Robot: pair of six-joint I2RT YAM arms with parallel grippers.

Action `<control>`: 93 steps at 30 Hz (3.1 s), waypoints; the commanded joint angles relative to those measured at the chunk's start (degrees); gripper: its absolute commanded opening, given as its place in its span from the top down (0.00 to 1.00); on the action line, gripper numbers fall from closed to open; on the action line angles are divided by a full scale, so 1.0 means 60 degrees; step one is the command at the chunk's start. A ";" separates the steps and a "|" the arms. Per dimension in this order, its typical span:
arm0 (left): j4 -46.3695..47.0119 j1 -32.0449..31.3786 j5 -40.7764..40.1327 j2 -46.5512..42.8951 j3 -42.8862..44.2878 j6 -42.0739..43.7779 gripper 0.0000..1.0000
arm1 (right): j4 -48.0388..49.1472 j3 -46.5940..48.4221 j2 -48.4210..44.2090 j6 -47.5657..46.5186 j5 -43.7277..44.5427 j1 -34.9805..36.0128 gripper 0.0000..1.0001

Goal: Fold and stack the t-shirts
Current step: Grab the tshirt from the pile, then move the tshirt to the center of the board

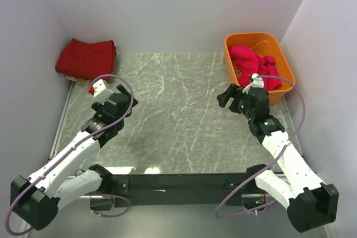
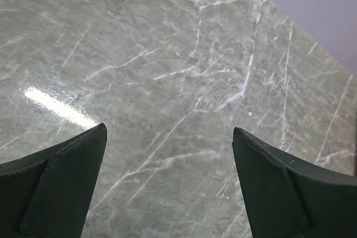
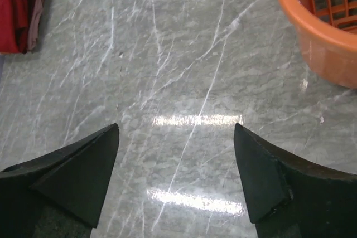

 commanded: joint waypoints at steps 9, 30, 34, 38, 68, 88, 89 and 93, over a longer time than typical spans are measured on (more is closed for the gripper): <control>-0.0089 0.0001 -0.0692 -0.0404 0.0003 -0.0022 0.01 | -0.0259 0.3355 0.1826 0.0016 0.3321 -0.0150 0.02; -0.0235 0.0001 -0.1059 0.0357 0.0193 -0.0095 0.01 | -0.4420 1.4355 1.2536 -0.0425 0.1917 -0.3037 0.02; -0.0528 0.0001 -0.1118 0.0621 0.0413 -0.0256 0.00 | -0.3953 1.4448 1.3300 -0.0088 0.1597 -0.3110 0.11; -0.0441 0.0001 -0.0957 0.0621 0.0384 -0.0242 0.01 | -0.3278 1.4052 1.3316 0.0073 0.1142 -0.3124 0.45; -0.0133 0.0015 -0.0459 -0.0492 0.0047 -0.0154 0.01 | -0.0479 1.2409 0.5582 -0.3484 0.2181 0.0182 1.00; -0.1128 0.0015 -0.0955 -0.0902 0.0266 -0.0958 0.01 | 0.1161 1.6001 0.7544 -0.4175 0.1155 0.5430 1.00; -0.1404 0.0015 -0.1058 -0.0931 0.0339 -0.1032 0.00 | 0.1190 1.5449 0.7428 -0.4174 0.1315 0.5416 1.00; -0.2139 0.0015 -0.1630 -0.1019 0.0442 -0.1793 0.01 | 0.1220 1.2565 0.6345 -0.3737 0.3042 0.5124 1.00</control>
